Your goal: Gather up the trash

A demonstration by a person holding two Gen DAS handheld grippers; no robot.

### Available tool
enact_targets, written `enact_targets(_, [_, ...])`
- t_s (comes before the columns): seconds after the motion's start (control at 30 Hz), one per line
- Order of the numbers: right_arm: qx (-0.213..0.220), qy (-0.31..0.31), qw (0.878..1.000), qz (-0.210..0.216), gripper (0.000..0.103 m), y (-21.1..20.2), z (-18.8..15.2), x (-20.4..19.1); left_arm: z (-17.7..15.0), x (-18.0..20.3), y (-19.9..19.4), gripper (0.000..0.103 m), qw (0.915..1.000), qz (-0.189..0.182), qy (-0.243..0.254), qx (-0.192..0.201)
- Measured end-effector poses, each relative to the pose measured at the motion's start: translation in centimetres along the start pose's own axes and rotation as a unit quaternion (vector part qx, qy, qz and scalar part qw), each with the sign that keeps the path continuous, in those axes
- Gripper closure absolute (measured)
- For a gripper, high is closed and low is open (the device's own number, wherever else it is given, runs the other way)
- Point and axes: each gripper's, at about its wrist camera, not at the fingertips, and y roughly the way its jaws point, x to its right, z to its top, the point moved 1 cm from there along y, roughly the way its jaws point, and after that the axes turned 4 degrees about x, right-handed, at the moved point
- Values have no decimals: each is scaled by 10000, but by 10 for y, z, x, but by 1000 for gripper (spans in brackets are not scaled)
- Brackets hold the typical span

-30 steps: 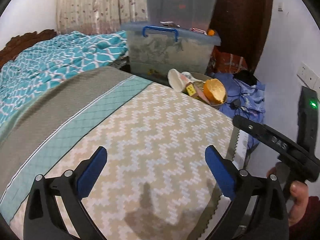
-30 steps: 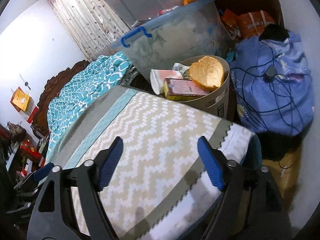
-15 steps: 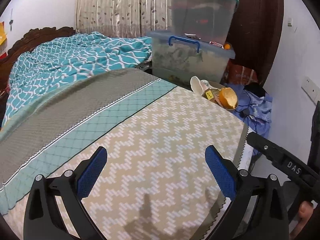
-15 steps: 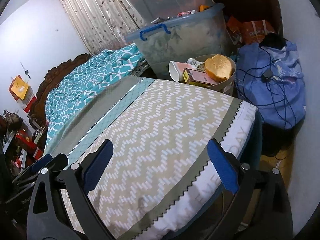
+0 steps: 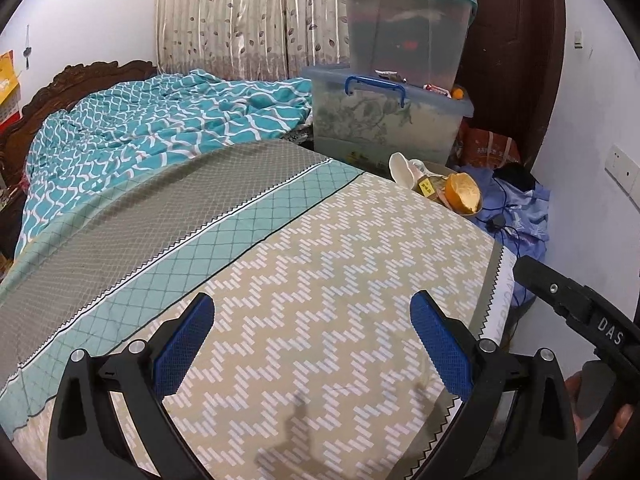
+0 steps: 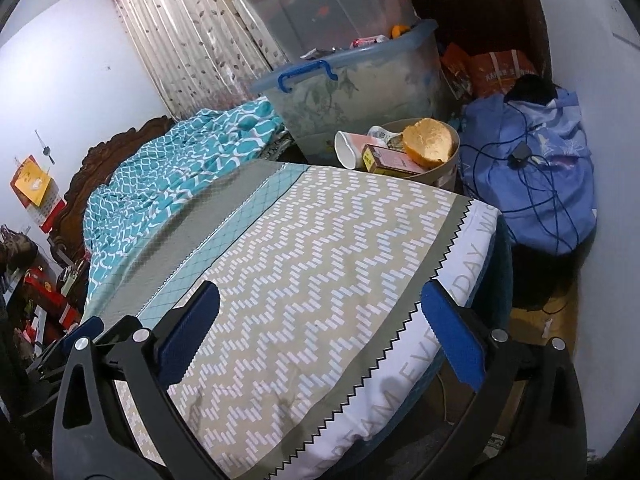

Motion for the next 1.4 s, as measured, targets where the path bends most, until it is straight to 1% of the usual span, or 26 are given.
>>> enact_targets(0.23, [-54,57,9998,164,4,-10,-3,-7,1,0,-6,9,9999,72,77,24])
enact_targets(0.47, [-3,154,9997,186,3,-20,-1,-4,3,6,-14,9,9996,140,237,103])
enact_targets(0.57, [53,123,9997,185,3,-24,-2,-4,5,11,-19,9,9990,231,333,166])
enact_targets(0.93, [307,-27,9994,178,3,-32,1,-5,8,17,-25,9,9984,287,422,245])
enact_targets(1.07, [394,42,9991,131,3,-34,2,-2,9,18,-28,9,9982,343,401,290])
enact_targets(1.2, [474,128,9987,99,3,-36,3,3,10,23,-31,8,9969,508,484,362])
enact_targets(1.4, [576,138,9982,45,3,-38,5,5,11,25,-36,8,9959,610,523,413])
